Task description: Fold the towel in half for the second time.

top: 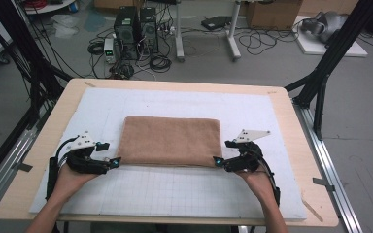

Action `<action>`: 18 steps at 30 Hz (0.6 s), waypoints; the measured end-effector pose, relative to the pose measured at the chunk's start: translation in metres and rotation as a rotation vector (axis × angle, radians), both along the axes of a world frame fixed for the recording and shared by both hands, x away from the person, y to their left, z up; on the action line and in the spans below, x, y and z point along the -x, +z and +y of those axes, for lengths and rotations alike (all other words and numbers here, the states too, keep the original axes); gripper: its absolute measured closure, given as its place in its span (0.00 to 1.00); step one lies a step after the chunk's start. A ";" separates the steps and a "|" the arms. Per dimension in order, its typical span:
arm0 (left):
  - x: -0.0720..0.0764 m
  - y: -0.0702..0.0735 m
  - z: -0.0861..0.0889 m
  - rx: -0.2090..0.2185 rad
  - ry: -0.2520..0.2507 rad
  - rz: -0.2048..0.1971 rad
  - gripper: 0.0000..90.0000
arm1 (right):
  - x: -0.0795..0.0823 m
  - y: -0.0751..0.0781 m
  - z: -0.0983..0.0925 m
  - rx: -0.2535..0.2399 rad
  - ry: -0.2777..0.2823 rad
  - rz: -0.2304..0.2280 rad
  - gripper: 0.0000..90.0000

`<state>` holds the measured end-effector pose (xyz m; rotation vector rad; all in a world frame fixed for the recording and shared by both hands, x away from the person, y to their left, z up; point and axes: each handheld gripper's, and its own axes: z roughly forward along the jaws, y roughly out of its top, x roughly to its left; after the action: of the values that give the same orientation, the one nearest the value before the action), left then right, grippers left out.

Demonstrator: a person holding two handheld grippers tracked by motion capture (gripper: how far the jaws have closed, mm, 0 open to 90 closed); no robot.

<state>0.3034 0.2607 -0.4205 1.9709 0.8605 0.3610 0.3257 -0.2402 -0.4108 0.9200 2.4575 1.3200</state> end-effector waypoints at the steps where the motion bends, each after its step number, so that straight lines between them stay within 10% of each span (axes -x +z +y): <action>1: 0.001 0.000 0.000 0.001 0.001 -0.002 0.25 | 0.001 0.000 -0.001 0.000 -0.003 0.000 0.19; 18: 0.027 0.002 0.000 -0.011 0.009 -0.002 0.14 | 0.034 -0.003 -0.018 -0.021 -0.040 -0.010 0.16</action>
<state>0.2769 0.2611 -0.4185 1.9768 0.8679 0.3741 0.2912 -0.2584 -0.4141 0.9599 2.4090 1.3369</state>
